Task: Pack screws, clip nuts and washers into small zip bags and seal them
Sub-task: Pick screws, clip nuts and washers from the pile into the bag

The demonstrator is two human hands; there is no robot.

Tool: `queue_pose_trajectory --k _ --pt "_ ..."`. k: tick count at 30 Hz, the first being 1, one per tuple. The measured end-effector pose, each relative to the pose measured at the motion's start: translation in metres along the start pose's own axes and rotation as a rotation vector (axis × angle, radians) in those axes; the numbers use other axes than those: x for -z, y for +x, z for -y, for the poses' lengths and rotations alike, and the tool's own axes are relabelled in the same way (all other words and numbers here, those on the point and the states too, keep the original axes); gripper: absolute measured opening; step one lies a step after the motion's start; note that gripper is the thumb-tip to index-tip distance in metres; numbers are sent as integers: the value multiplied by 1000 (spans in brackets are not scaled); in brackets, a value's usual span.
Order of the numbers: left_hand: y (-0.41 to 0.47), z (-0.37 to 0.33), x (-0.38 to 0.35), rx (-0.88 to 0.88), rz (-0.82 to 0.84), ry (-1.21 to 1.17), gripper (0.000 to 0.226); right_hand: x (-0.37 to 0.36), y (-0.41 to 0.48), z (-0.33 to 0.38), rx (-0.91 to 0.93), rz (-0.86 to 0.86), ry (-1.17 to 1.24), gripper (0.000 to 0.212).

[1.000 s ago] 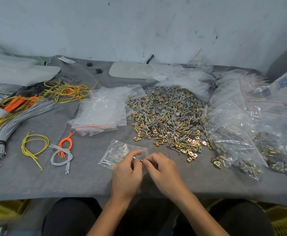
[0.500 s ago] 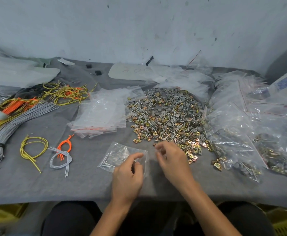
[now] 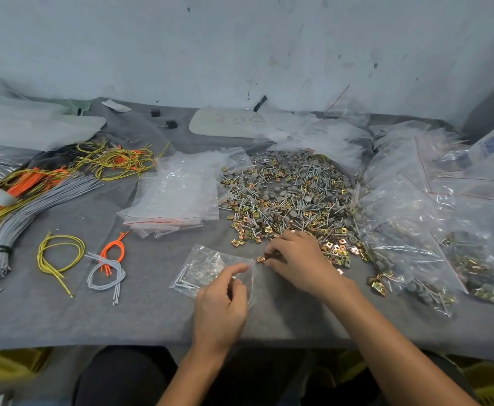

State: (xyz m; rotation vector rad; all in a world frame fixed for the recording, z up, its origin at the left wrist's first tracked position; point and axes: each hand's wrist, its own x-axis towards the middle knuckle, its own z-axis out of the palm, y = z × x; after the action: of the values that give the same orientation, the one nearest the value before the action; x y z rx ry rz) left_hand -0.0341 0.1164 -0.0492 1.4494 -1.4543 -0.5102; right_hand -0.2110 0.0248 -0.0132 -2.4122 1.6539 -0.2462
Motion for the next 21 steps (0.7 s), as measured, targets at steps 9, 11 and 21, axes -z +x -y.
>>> queue_pose_trajectory --k 9,11,21 --pt "-1 -2 2 30 18 3 33 -4 -6 9 116 -36 64 12" --pt "0 -2 1 31 7 14 33 -4 -9 6 102 -49 121 5" --pt "-1 -2 0 25 10 18 34 -1 -30 -2 -110 -93 739 10"
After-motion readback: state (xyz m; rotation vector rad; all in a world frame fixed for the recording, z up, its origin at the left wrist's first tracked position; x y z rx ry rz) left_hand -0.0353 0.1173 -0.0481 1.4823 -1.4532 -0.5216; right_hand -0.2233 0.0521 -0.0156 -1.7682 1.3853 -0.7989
